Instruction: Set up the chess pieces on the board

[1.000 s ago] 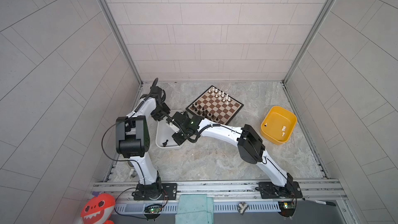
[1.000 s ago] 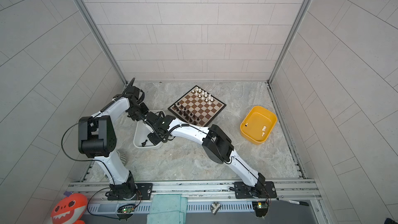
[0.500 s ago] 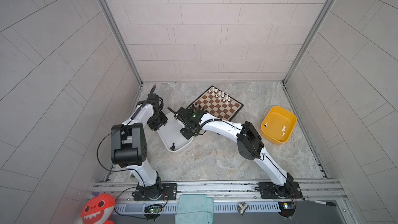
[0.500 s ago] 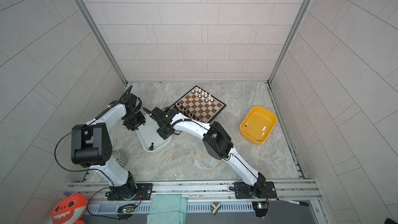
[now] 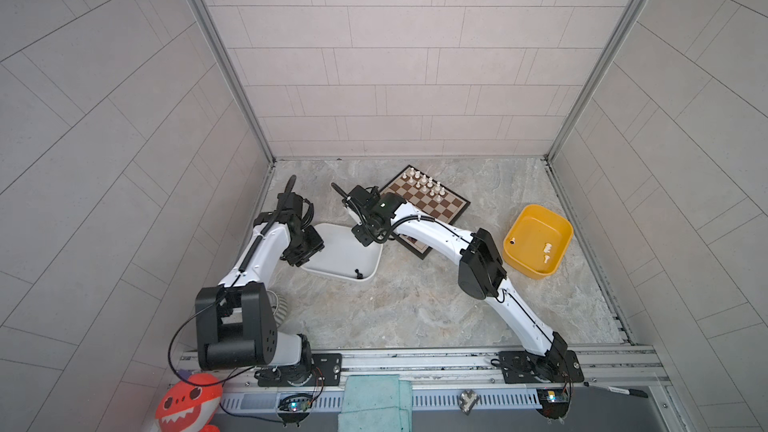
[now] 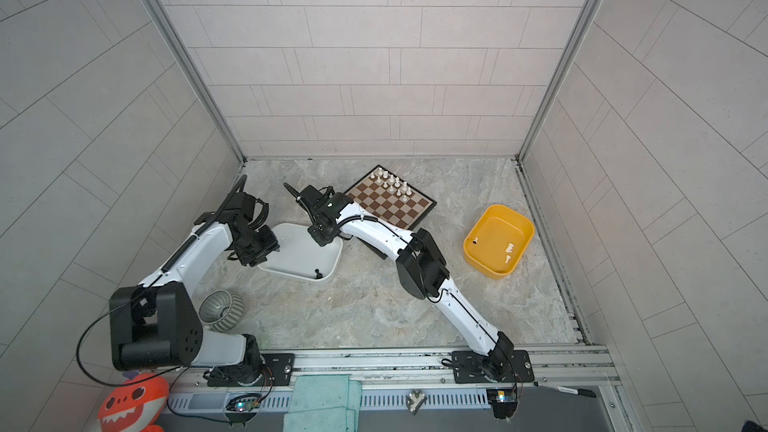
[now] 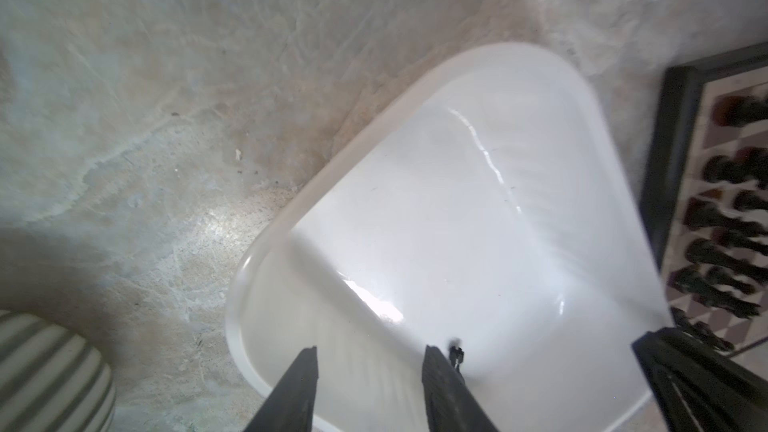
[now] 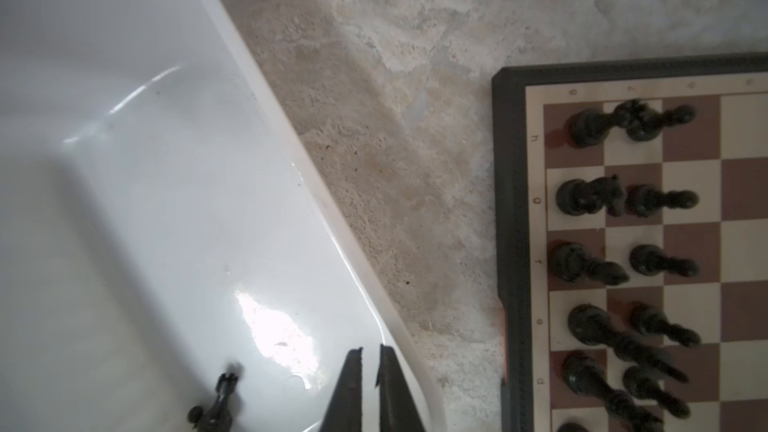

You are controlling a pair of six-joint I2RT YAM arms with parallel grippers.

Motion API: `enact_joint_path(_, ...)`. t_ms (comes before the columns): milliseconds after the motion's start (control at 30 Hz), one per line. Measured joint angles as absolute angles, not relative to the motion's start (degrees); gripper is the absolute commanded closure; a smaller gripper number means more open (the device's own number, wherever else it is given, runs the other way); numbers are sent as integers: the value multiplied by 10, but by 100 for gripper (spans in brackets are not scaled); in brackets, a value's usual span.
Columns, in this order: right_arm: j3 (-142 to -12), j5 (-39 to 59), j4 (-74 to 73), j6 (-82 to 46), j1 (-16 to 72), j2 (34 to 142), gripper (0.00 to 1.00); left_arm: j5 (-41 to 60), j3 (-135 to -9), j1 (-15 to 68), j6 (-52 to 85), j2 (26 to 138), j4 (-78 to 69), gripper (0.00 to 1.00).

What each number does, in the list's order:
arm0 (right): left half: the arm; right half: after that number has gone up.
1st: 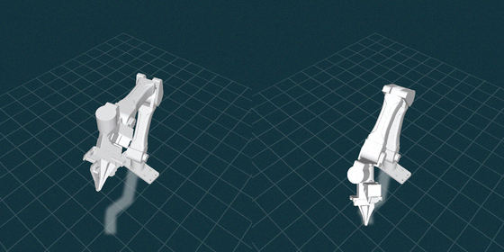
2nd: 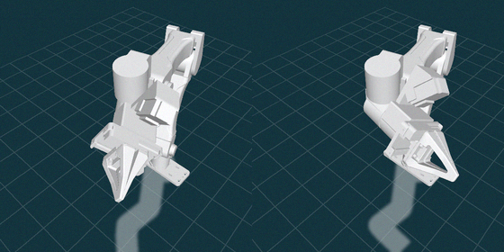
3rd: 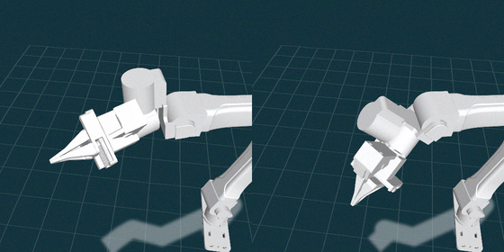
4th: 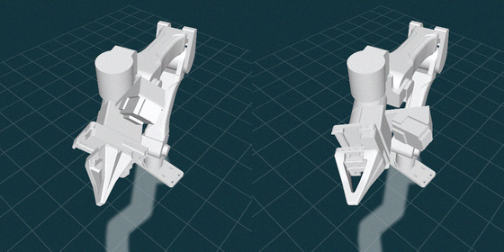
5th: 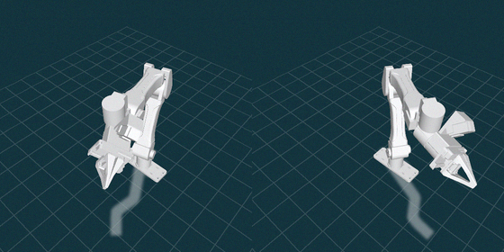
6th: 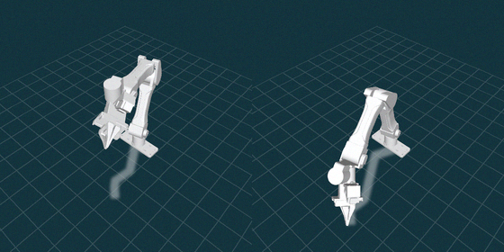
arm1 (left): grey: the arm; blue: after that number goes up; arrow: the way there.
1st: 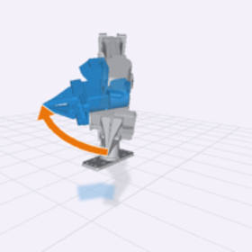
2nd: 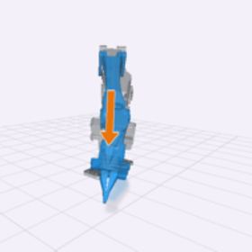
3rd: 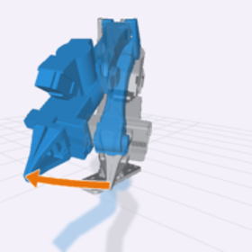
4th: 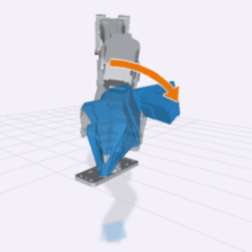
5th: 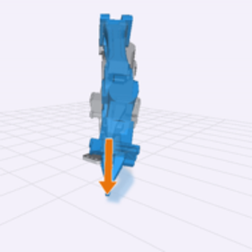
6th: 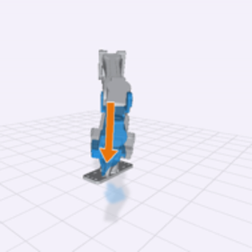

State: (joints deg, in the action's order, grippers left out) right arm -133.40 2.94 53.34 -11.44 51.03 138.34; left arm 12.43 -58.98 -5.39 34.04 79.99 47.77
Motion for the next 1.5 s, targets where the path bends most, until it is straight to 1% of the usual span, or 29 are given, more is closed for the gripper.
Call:
enact_joint_path(133, -1206, 50, 521, -129, 522, 1274, 86, 125, -641, -54, 350, 806, 460, 49)
enact_joint_path(200, -1144, 63, 509, -136, 530, 1217, 86, 130, -675, -54, 354, 828, 449, 49)
enact_joint_path(300, -1050, 86, 490, -147, 551, 1140, 86, 142, -735, -54, 355, 889, 427, 49)
enact_joint_path(400, -984, 109, 466, -161, 583, 1105, 86, 158, -809, -54, 350, 975, 414, 50)
enact_joint_path(467, -955, 121, 450, -170, 602, 1107, 83, 167, -848, -53, 345, 1025, 411, 50)
enact_joint_path(533, -931, 133, 434, -182, 621, 1118, 78, 175, -888, -51, 333, 1075, 420, 50)
enact_joint_path(600, -919, 140, 422, -192, 631, 1130, 75, 179, -916, -48, 319, 1111, 430, 50)
enact_joint_path(700, -919, 147, 401, -205, 635, 1155, 69, 182, -940, -47, 296, 1145, 454, 50)
enact_joint_path(800, -929, 150, 390, -214, 634, 1173, 67, 185, -943, -45, 279, 1154, 475, 50)
enact_joint_path(1000, -961, 138, 380, -217, 633, 1204, 69, 198, -942, -43, 260, 1160, 486, 51)
enact_joint_path(1233, -972, 127, 379, -216, 625, 1213, 71, 201, -927, -40, 246, 1169, 494, 52)
enact_joint_path(1500, -972, 115, 381, -210, 609, 1214, 72, 189, -876, -40, 233, 1163, 498, 54)
